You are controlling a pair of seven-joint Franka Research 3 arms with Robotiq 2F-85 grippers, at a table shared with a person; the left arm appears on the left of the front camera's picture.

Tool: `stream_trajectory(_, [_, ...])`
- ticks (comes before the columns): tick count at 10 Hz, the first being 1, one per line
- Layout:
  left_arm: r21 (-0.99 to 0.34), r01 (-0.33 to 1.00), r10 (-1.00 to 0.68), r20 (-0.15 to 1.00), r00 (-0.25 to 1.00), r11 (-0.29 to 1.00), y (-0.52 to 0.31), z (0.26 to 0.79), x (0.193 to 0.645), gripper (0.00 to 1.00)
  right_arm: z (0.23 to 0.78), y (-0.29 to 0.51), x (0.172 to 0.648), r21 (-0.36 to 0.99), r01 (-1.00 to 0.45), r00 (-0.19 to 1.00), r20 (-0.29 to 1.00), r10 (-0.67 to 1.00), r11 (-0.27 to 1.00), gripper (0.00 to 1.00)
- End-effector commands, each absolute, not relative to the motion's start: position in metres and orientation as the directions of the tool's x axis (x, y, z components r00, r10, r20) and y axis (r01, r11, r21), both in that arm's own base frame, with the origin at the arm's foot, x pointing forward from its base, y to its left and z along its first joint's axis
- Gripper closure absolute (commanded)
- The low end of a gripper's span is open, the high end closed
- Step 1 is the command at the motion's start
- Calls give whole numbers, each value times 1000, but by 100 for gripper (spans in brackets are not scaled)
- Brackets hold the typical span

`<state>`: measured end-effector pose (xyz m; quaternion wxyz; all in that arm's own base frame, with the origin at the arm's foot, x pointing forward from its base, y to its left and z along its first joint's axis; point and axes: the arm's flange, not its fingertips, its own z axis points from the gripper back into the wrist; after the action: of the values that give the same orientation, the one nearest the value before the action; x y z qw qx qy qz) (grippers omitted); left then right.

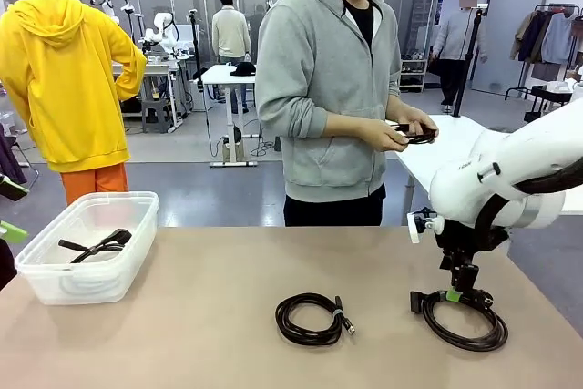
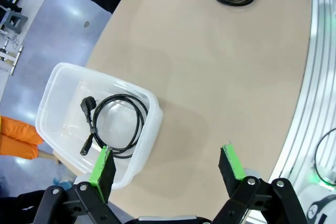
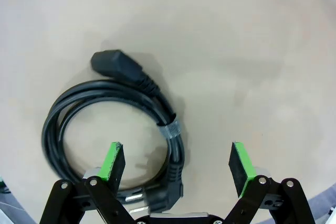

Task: Organize and store the cables.
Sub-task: Place the Power Cable into the Organizing box.

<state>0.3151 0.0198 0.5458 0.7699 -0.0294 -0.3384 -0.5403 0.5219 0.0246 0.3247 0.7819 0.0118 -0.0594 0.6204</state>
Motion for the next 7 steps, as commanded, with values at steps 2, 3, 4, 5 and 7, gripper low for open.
stream_trajectory(2, [321,843,-805,559,200,432,18,546,318,0,309,27,536,-35,-961,268,121,956,274,0])
stream_trajectory(3, [321,843,-805,559,200,432,18,546,318,0,300,30,536,-25,-963,263,107,959,267,0])
stream_trajectory(4, [321,843,-805,559,200,432,18,546,318,0,292,31,537,-15,-965,260,94,961,262,0])
stream_trajectory(5, [321,843,-805,559,200,432,18,546,318,0,288,31,538,-9,-963,267,94,959,269,0])
stream_trajectory(7, [321,843,-805,559,200,432,18,546,318,0,291,30,537,-14,-962,270,91,959,272,43])
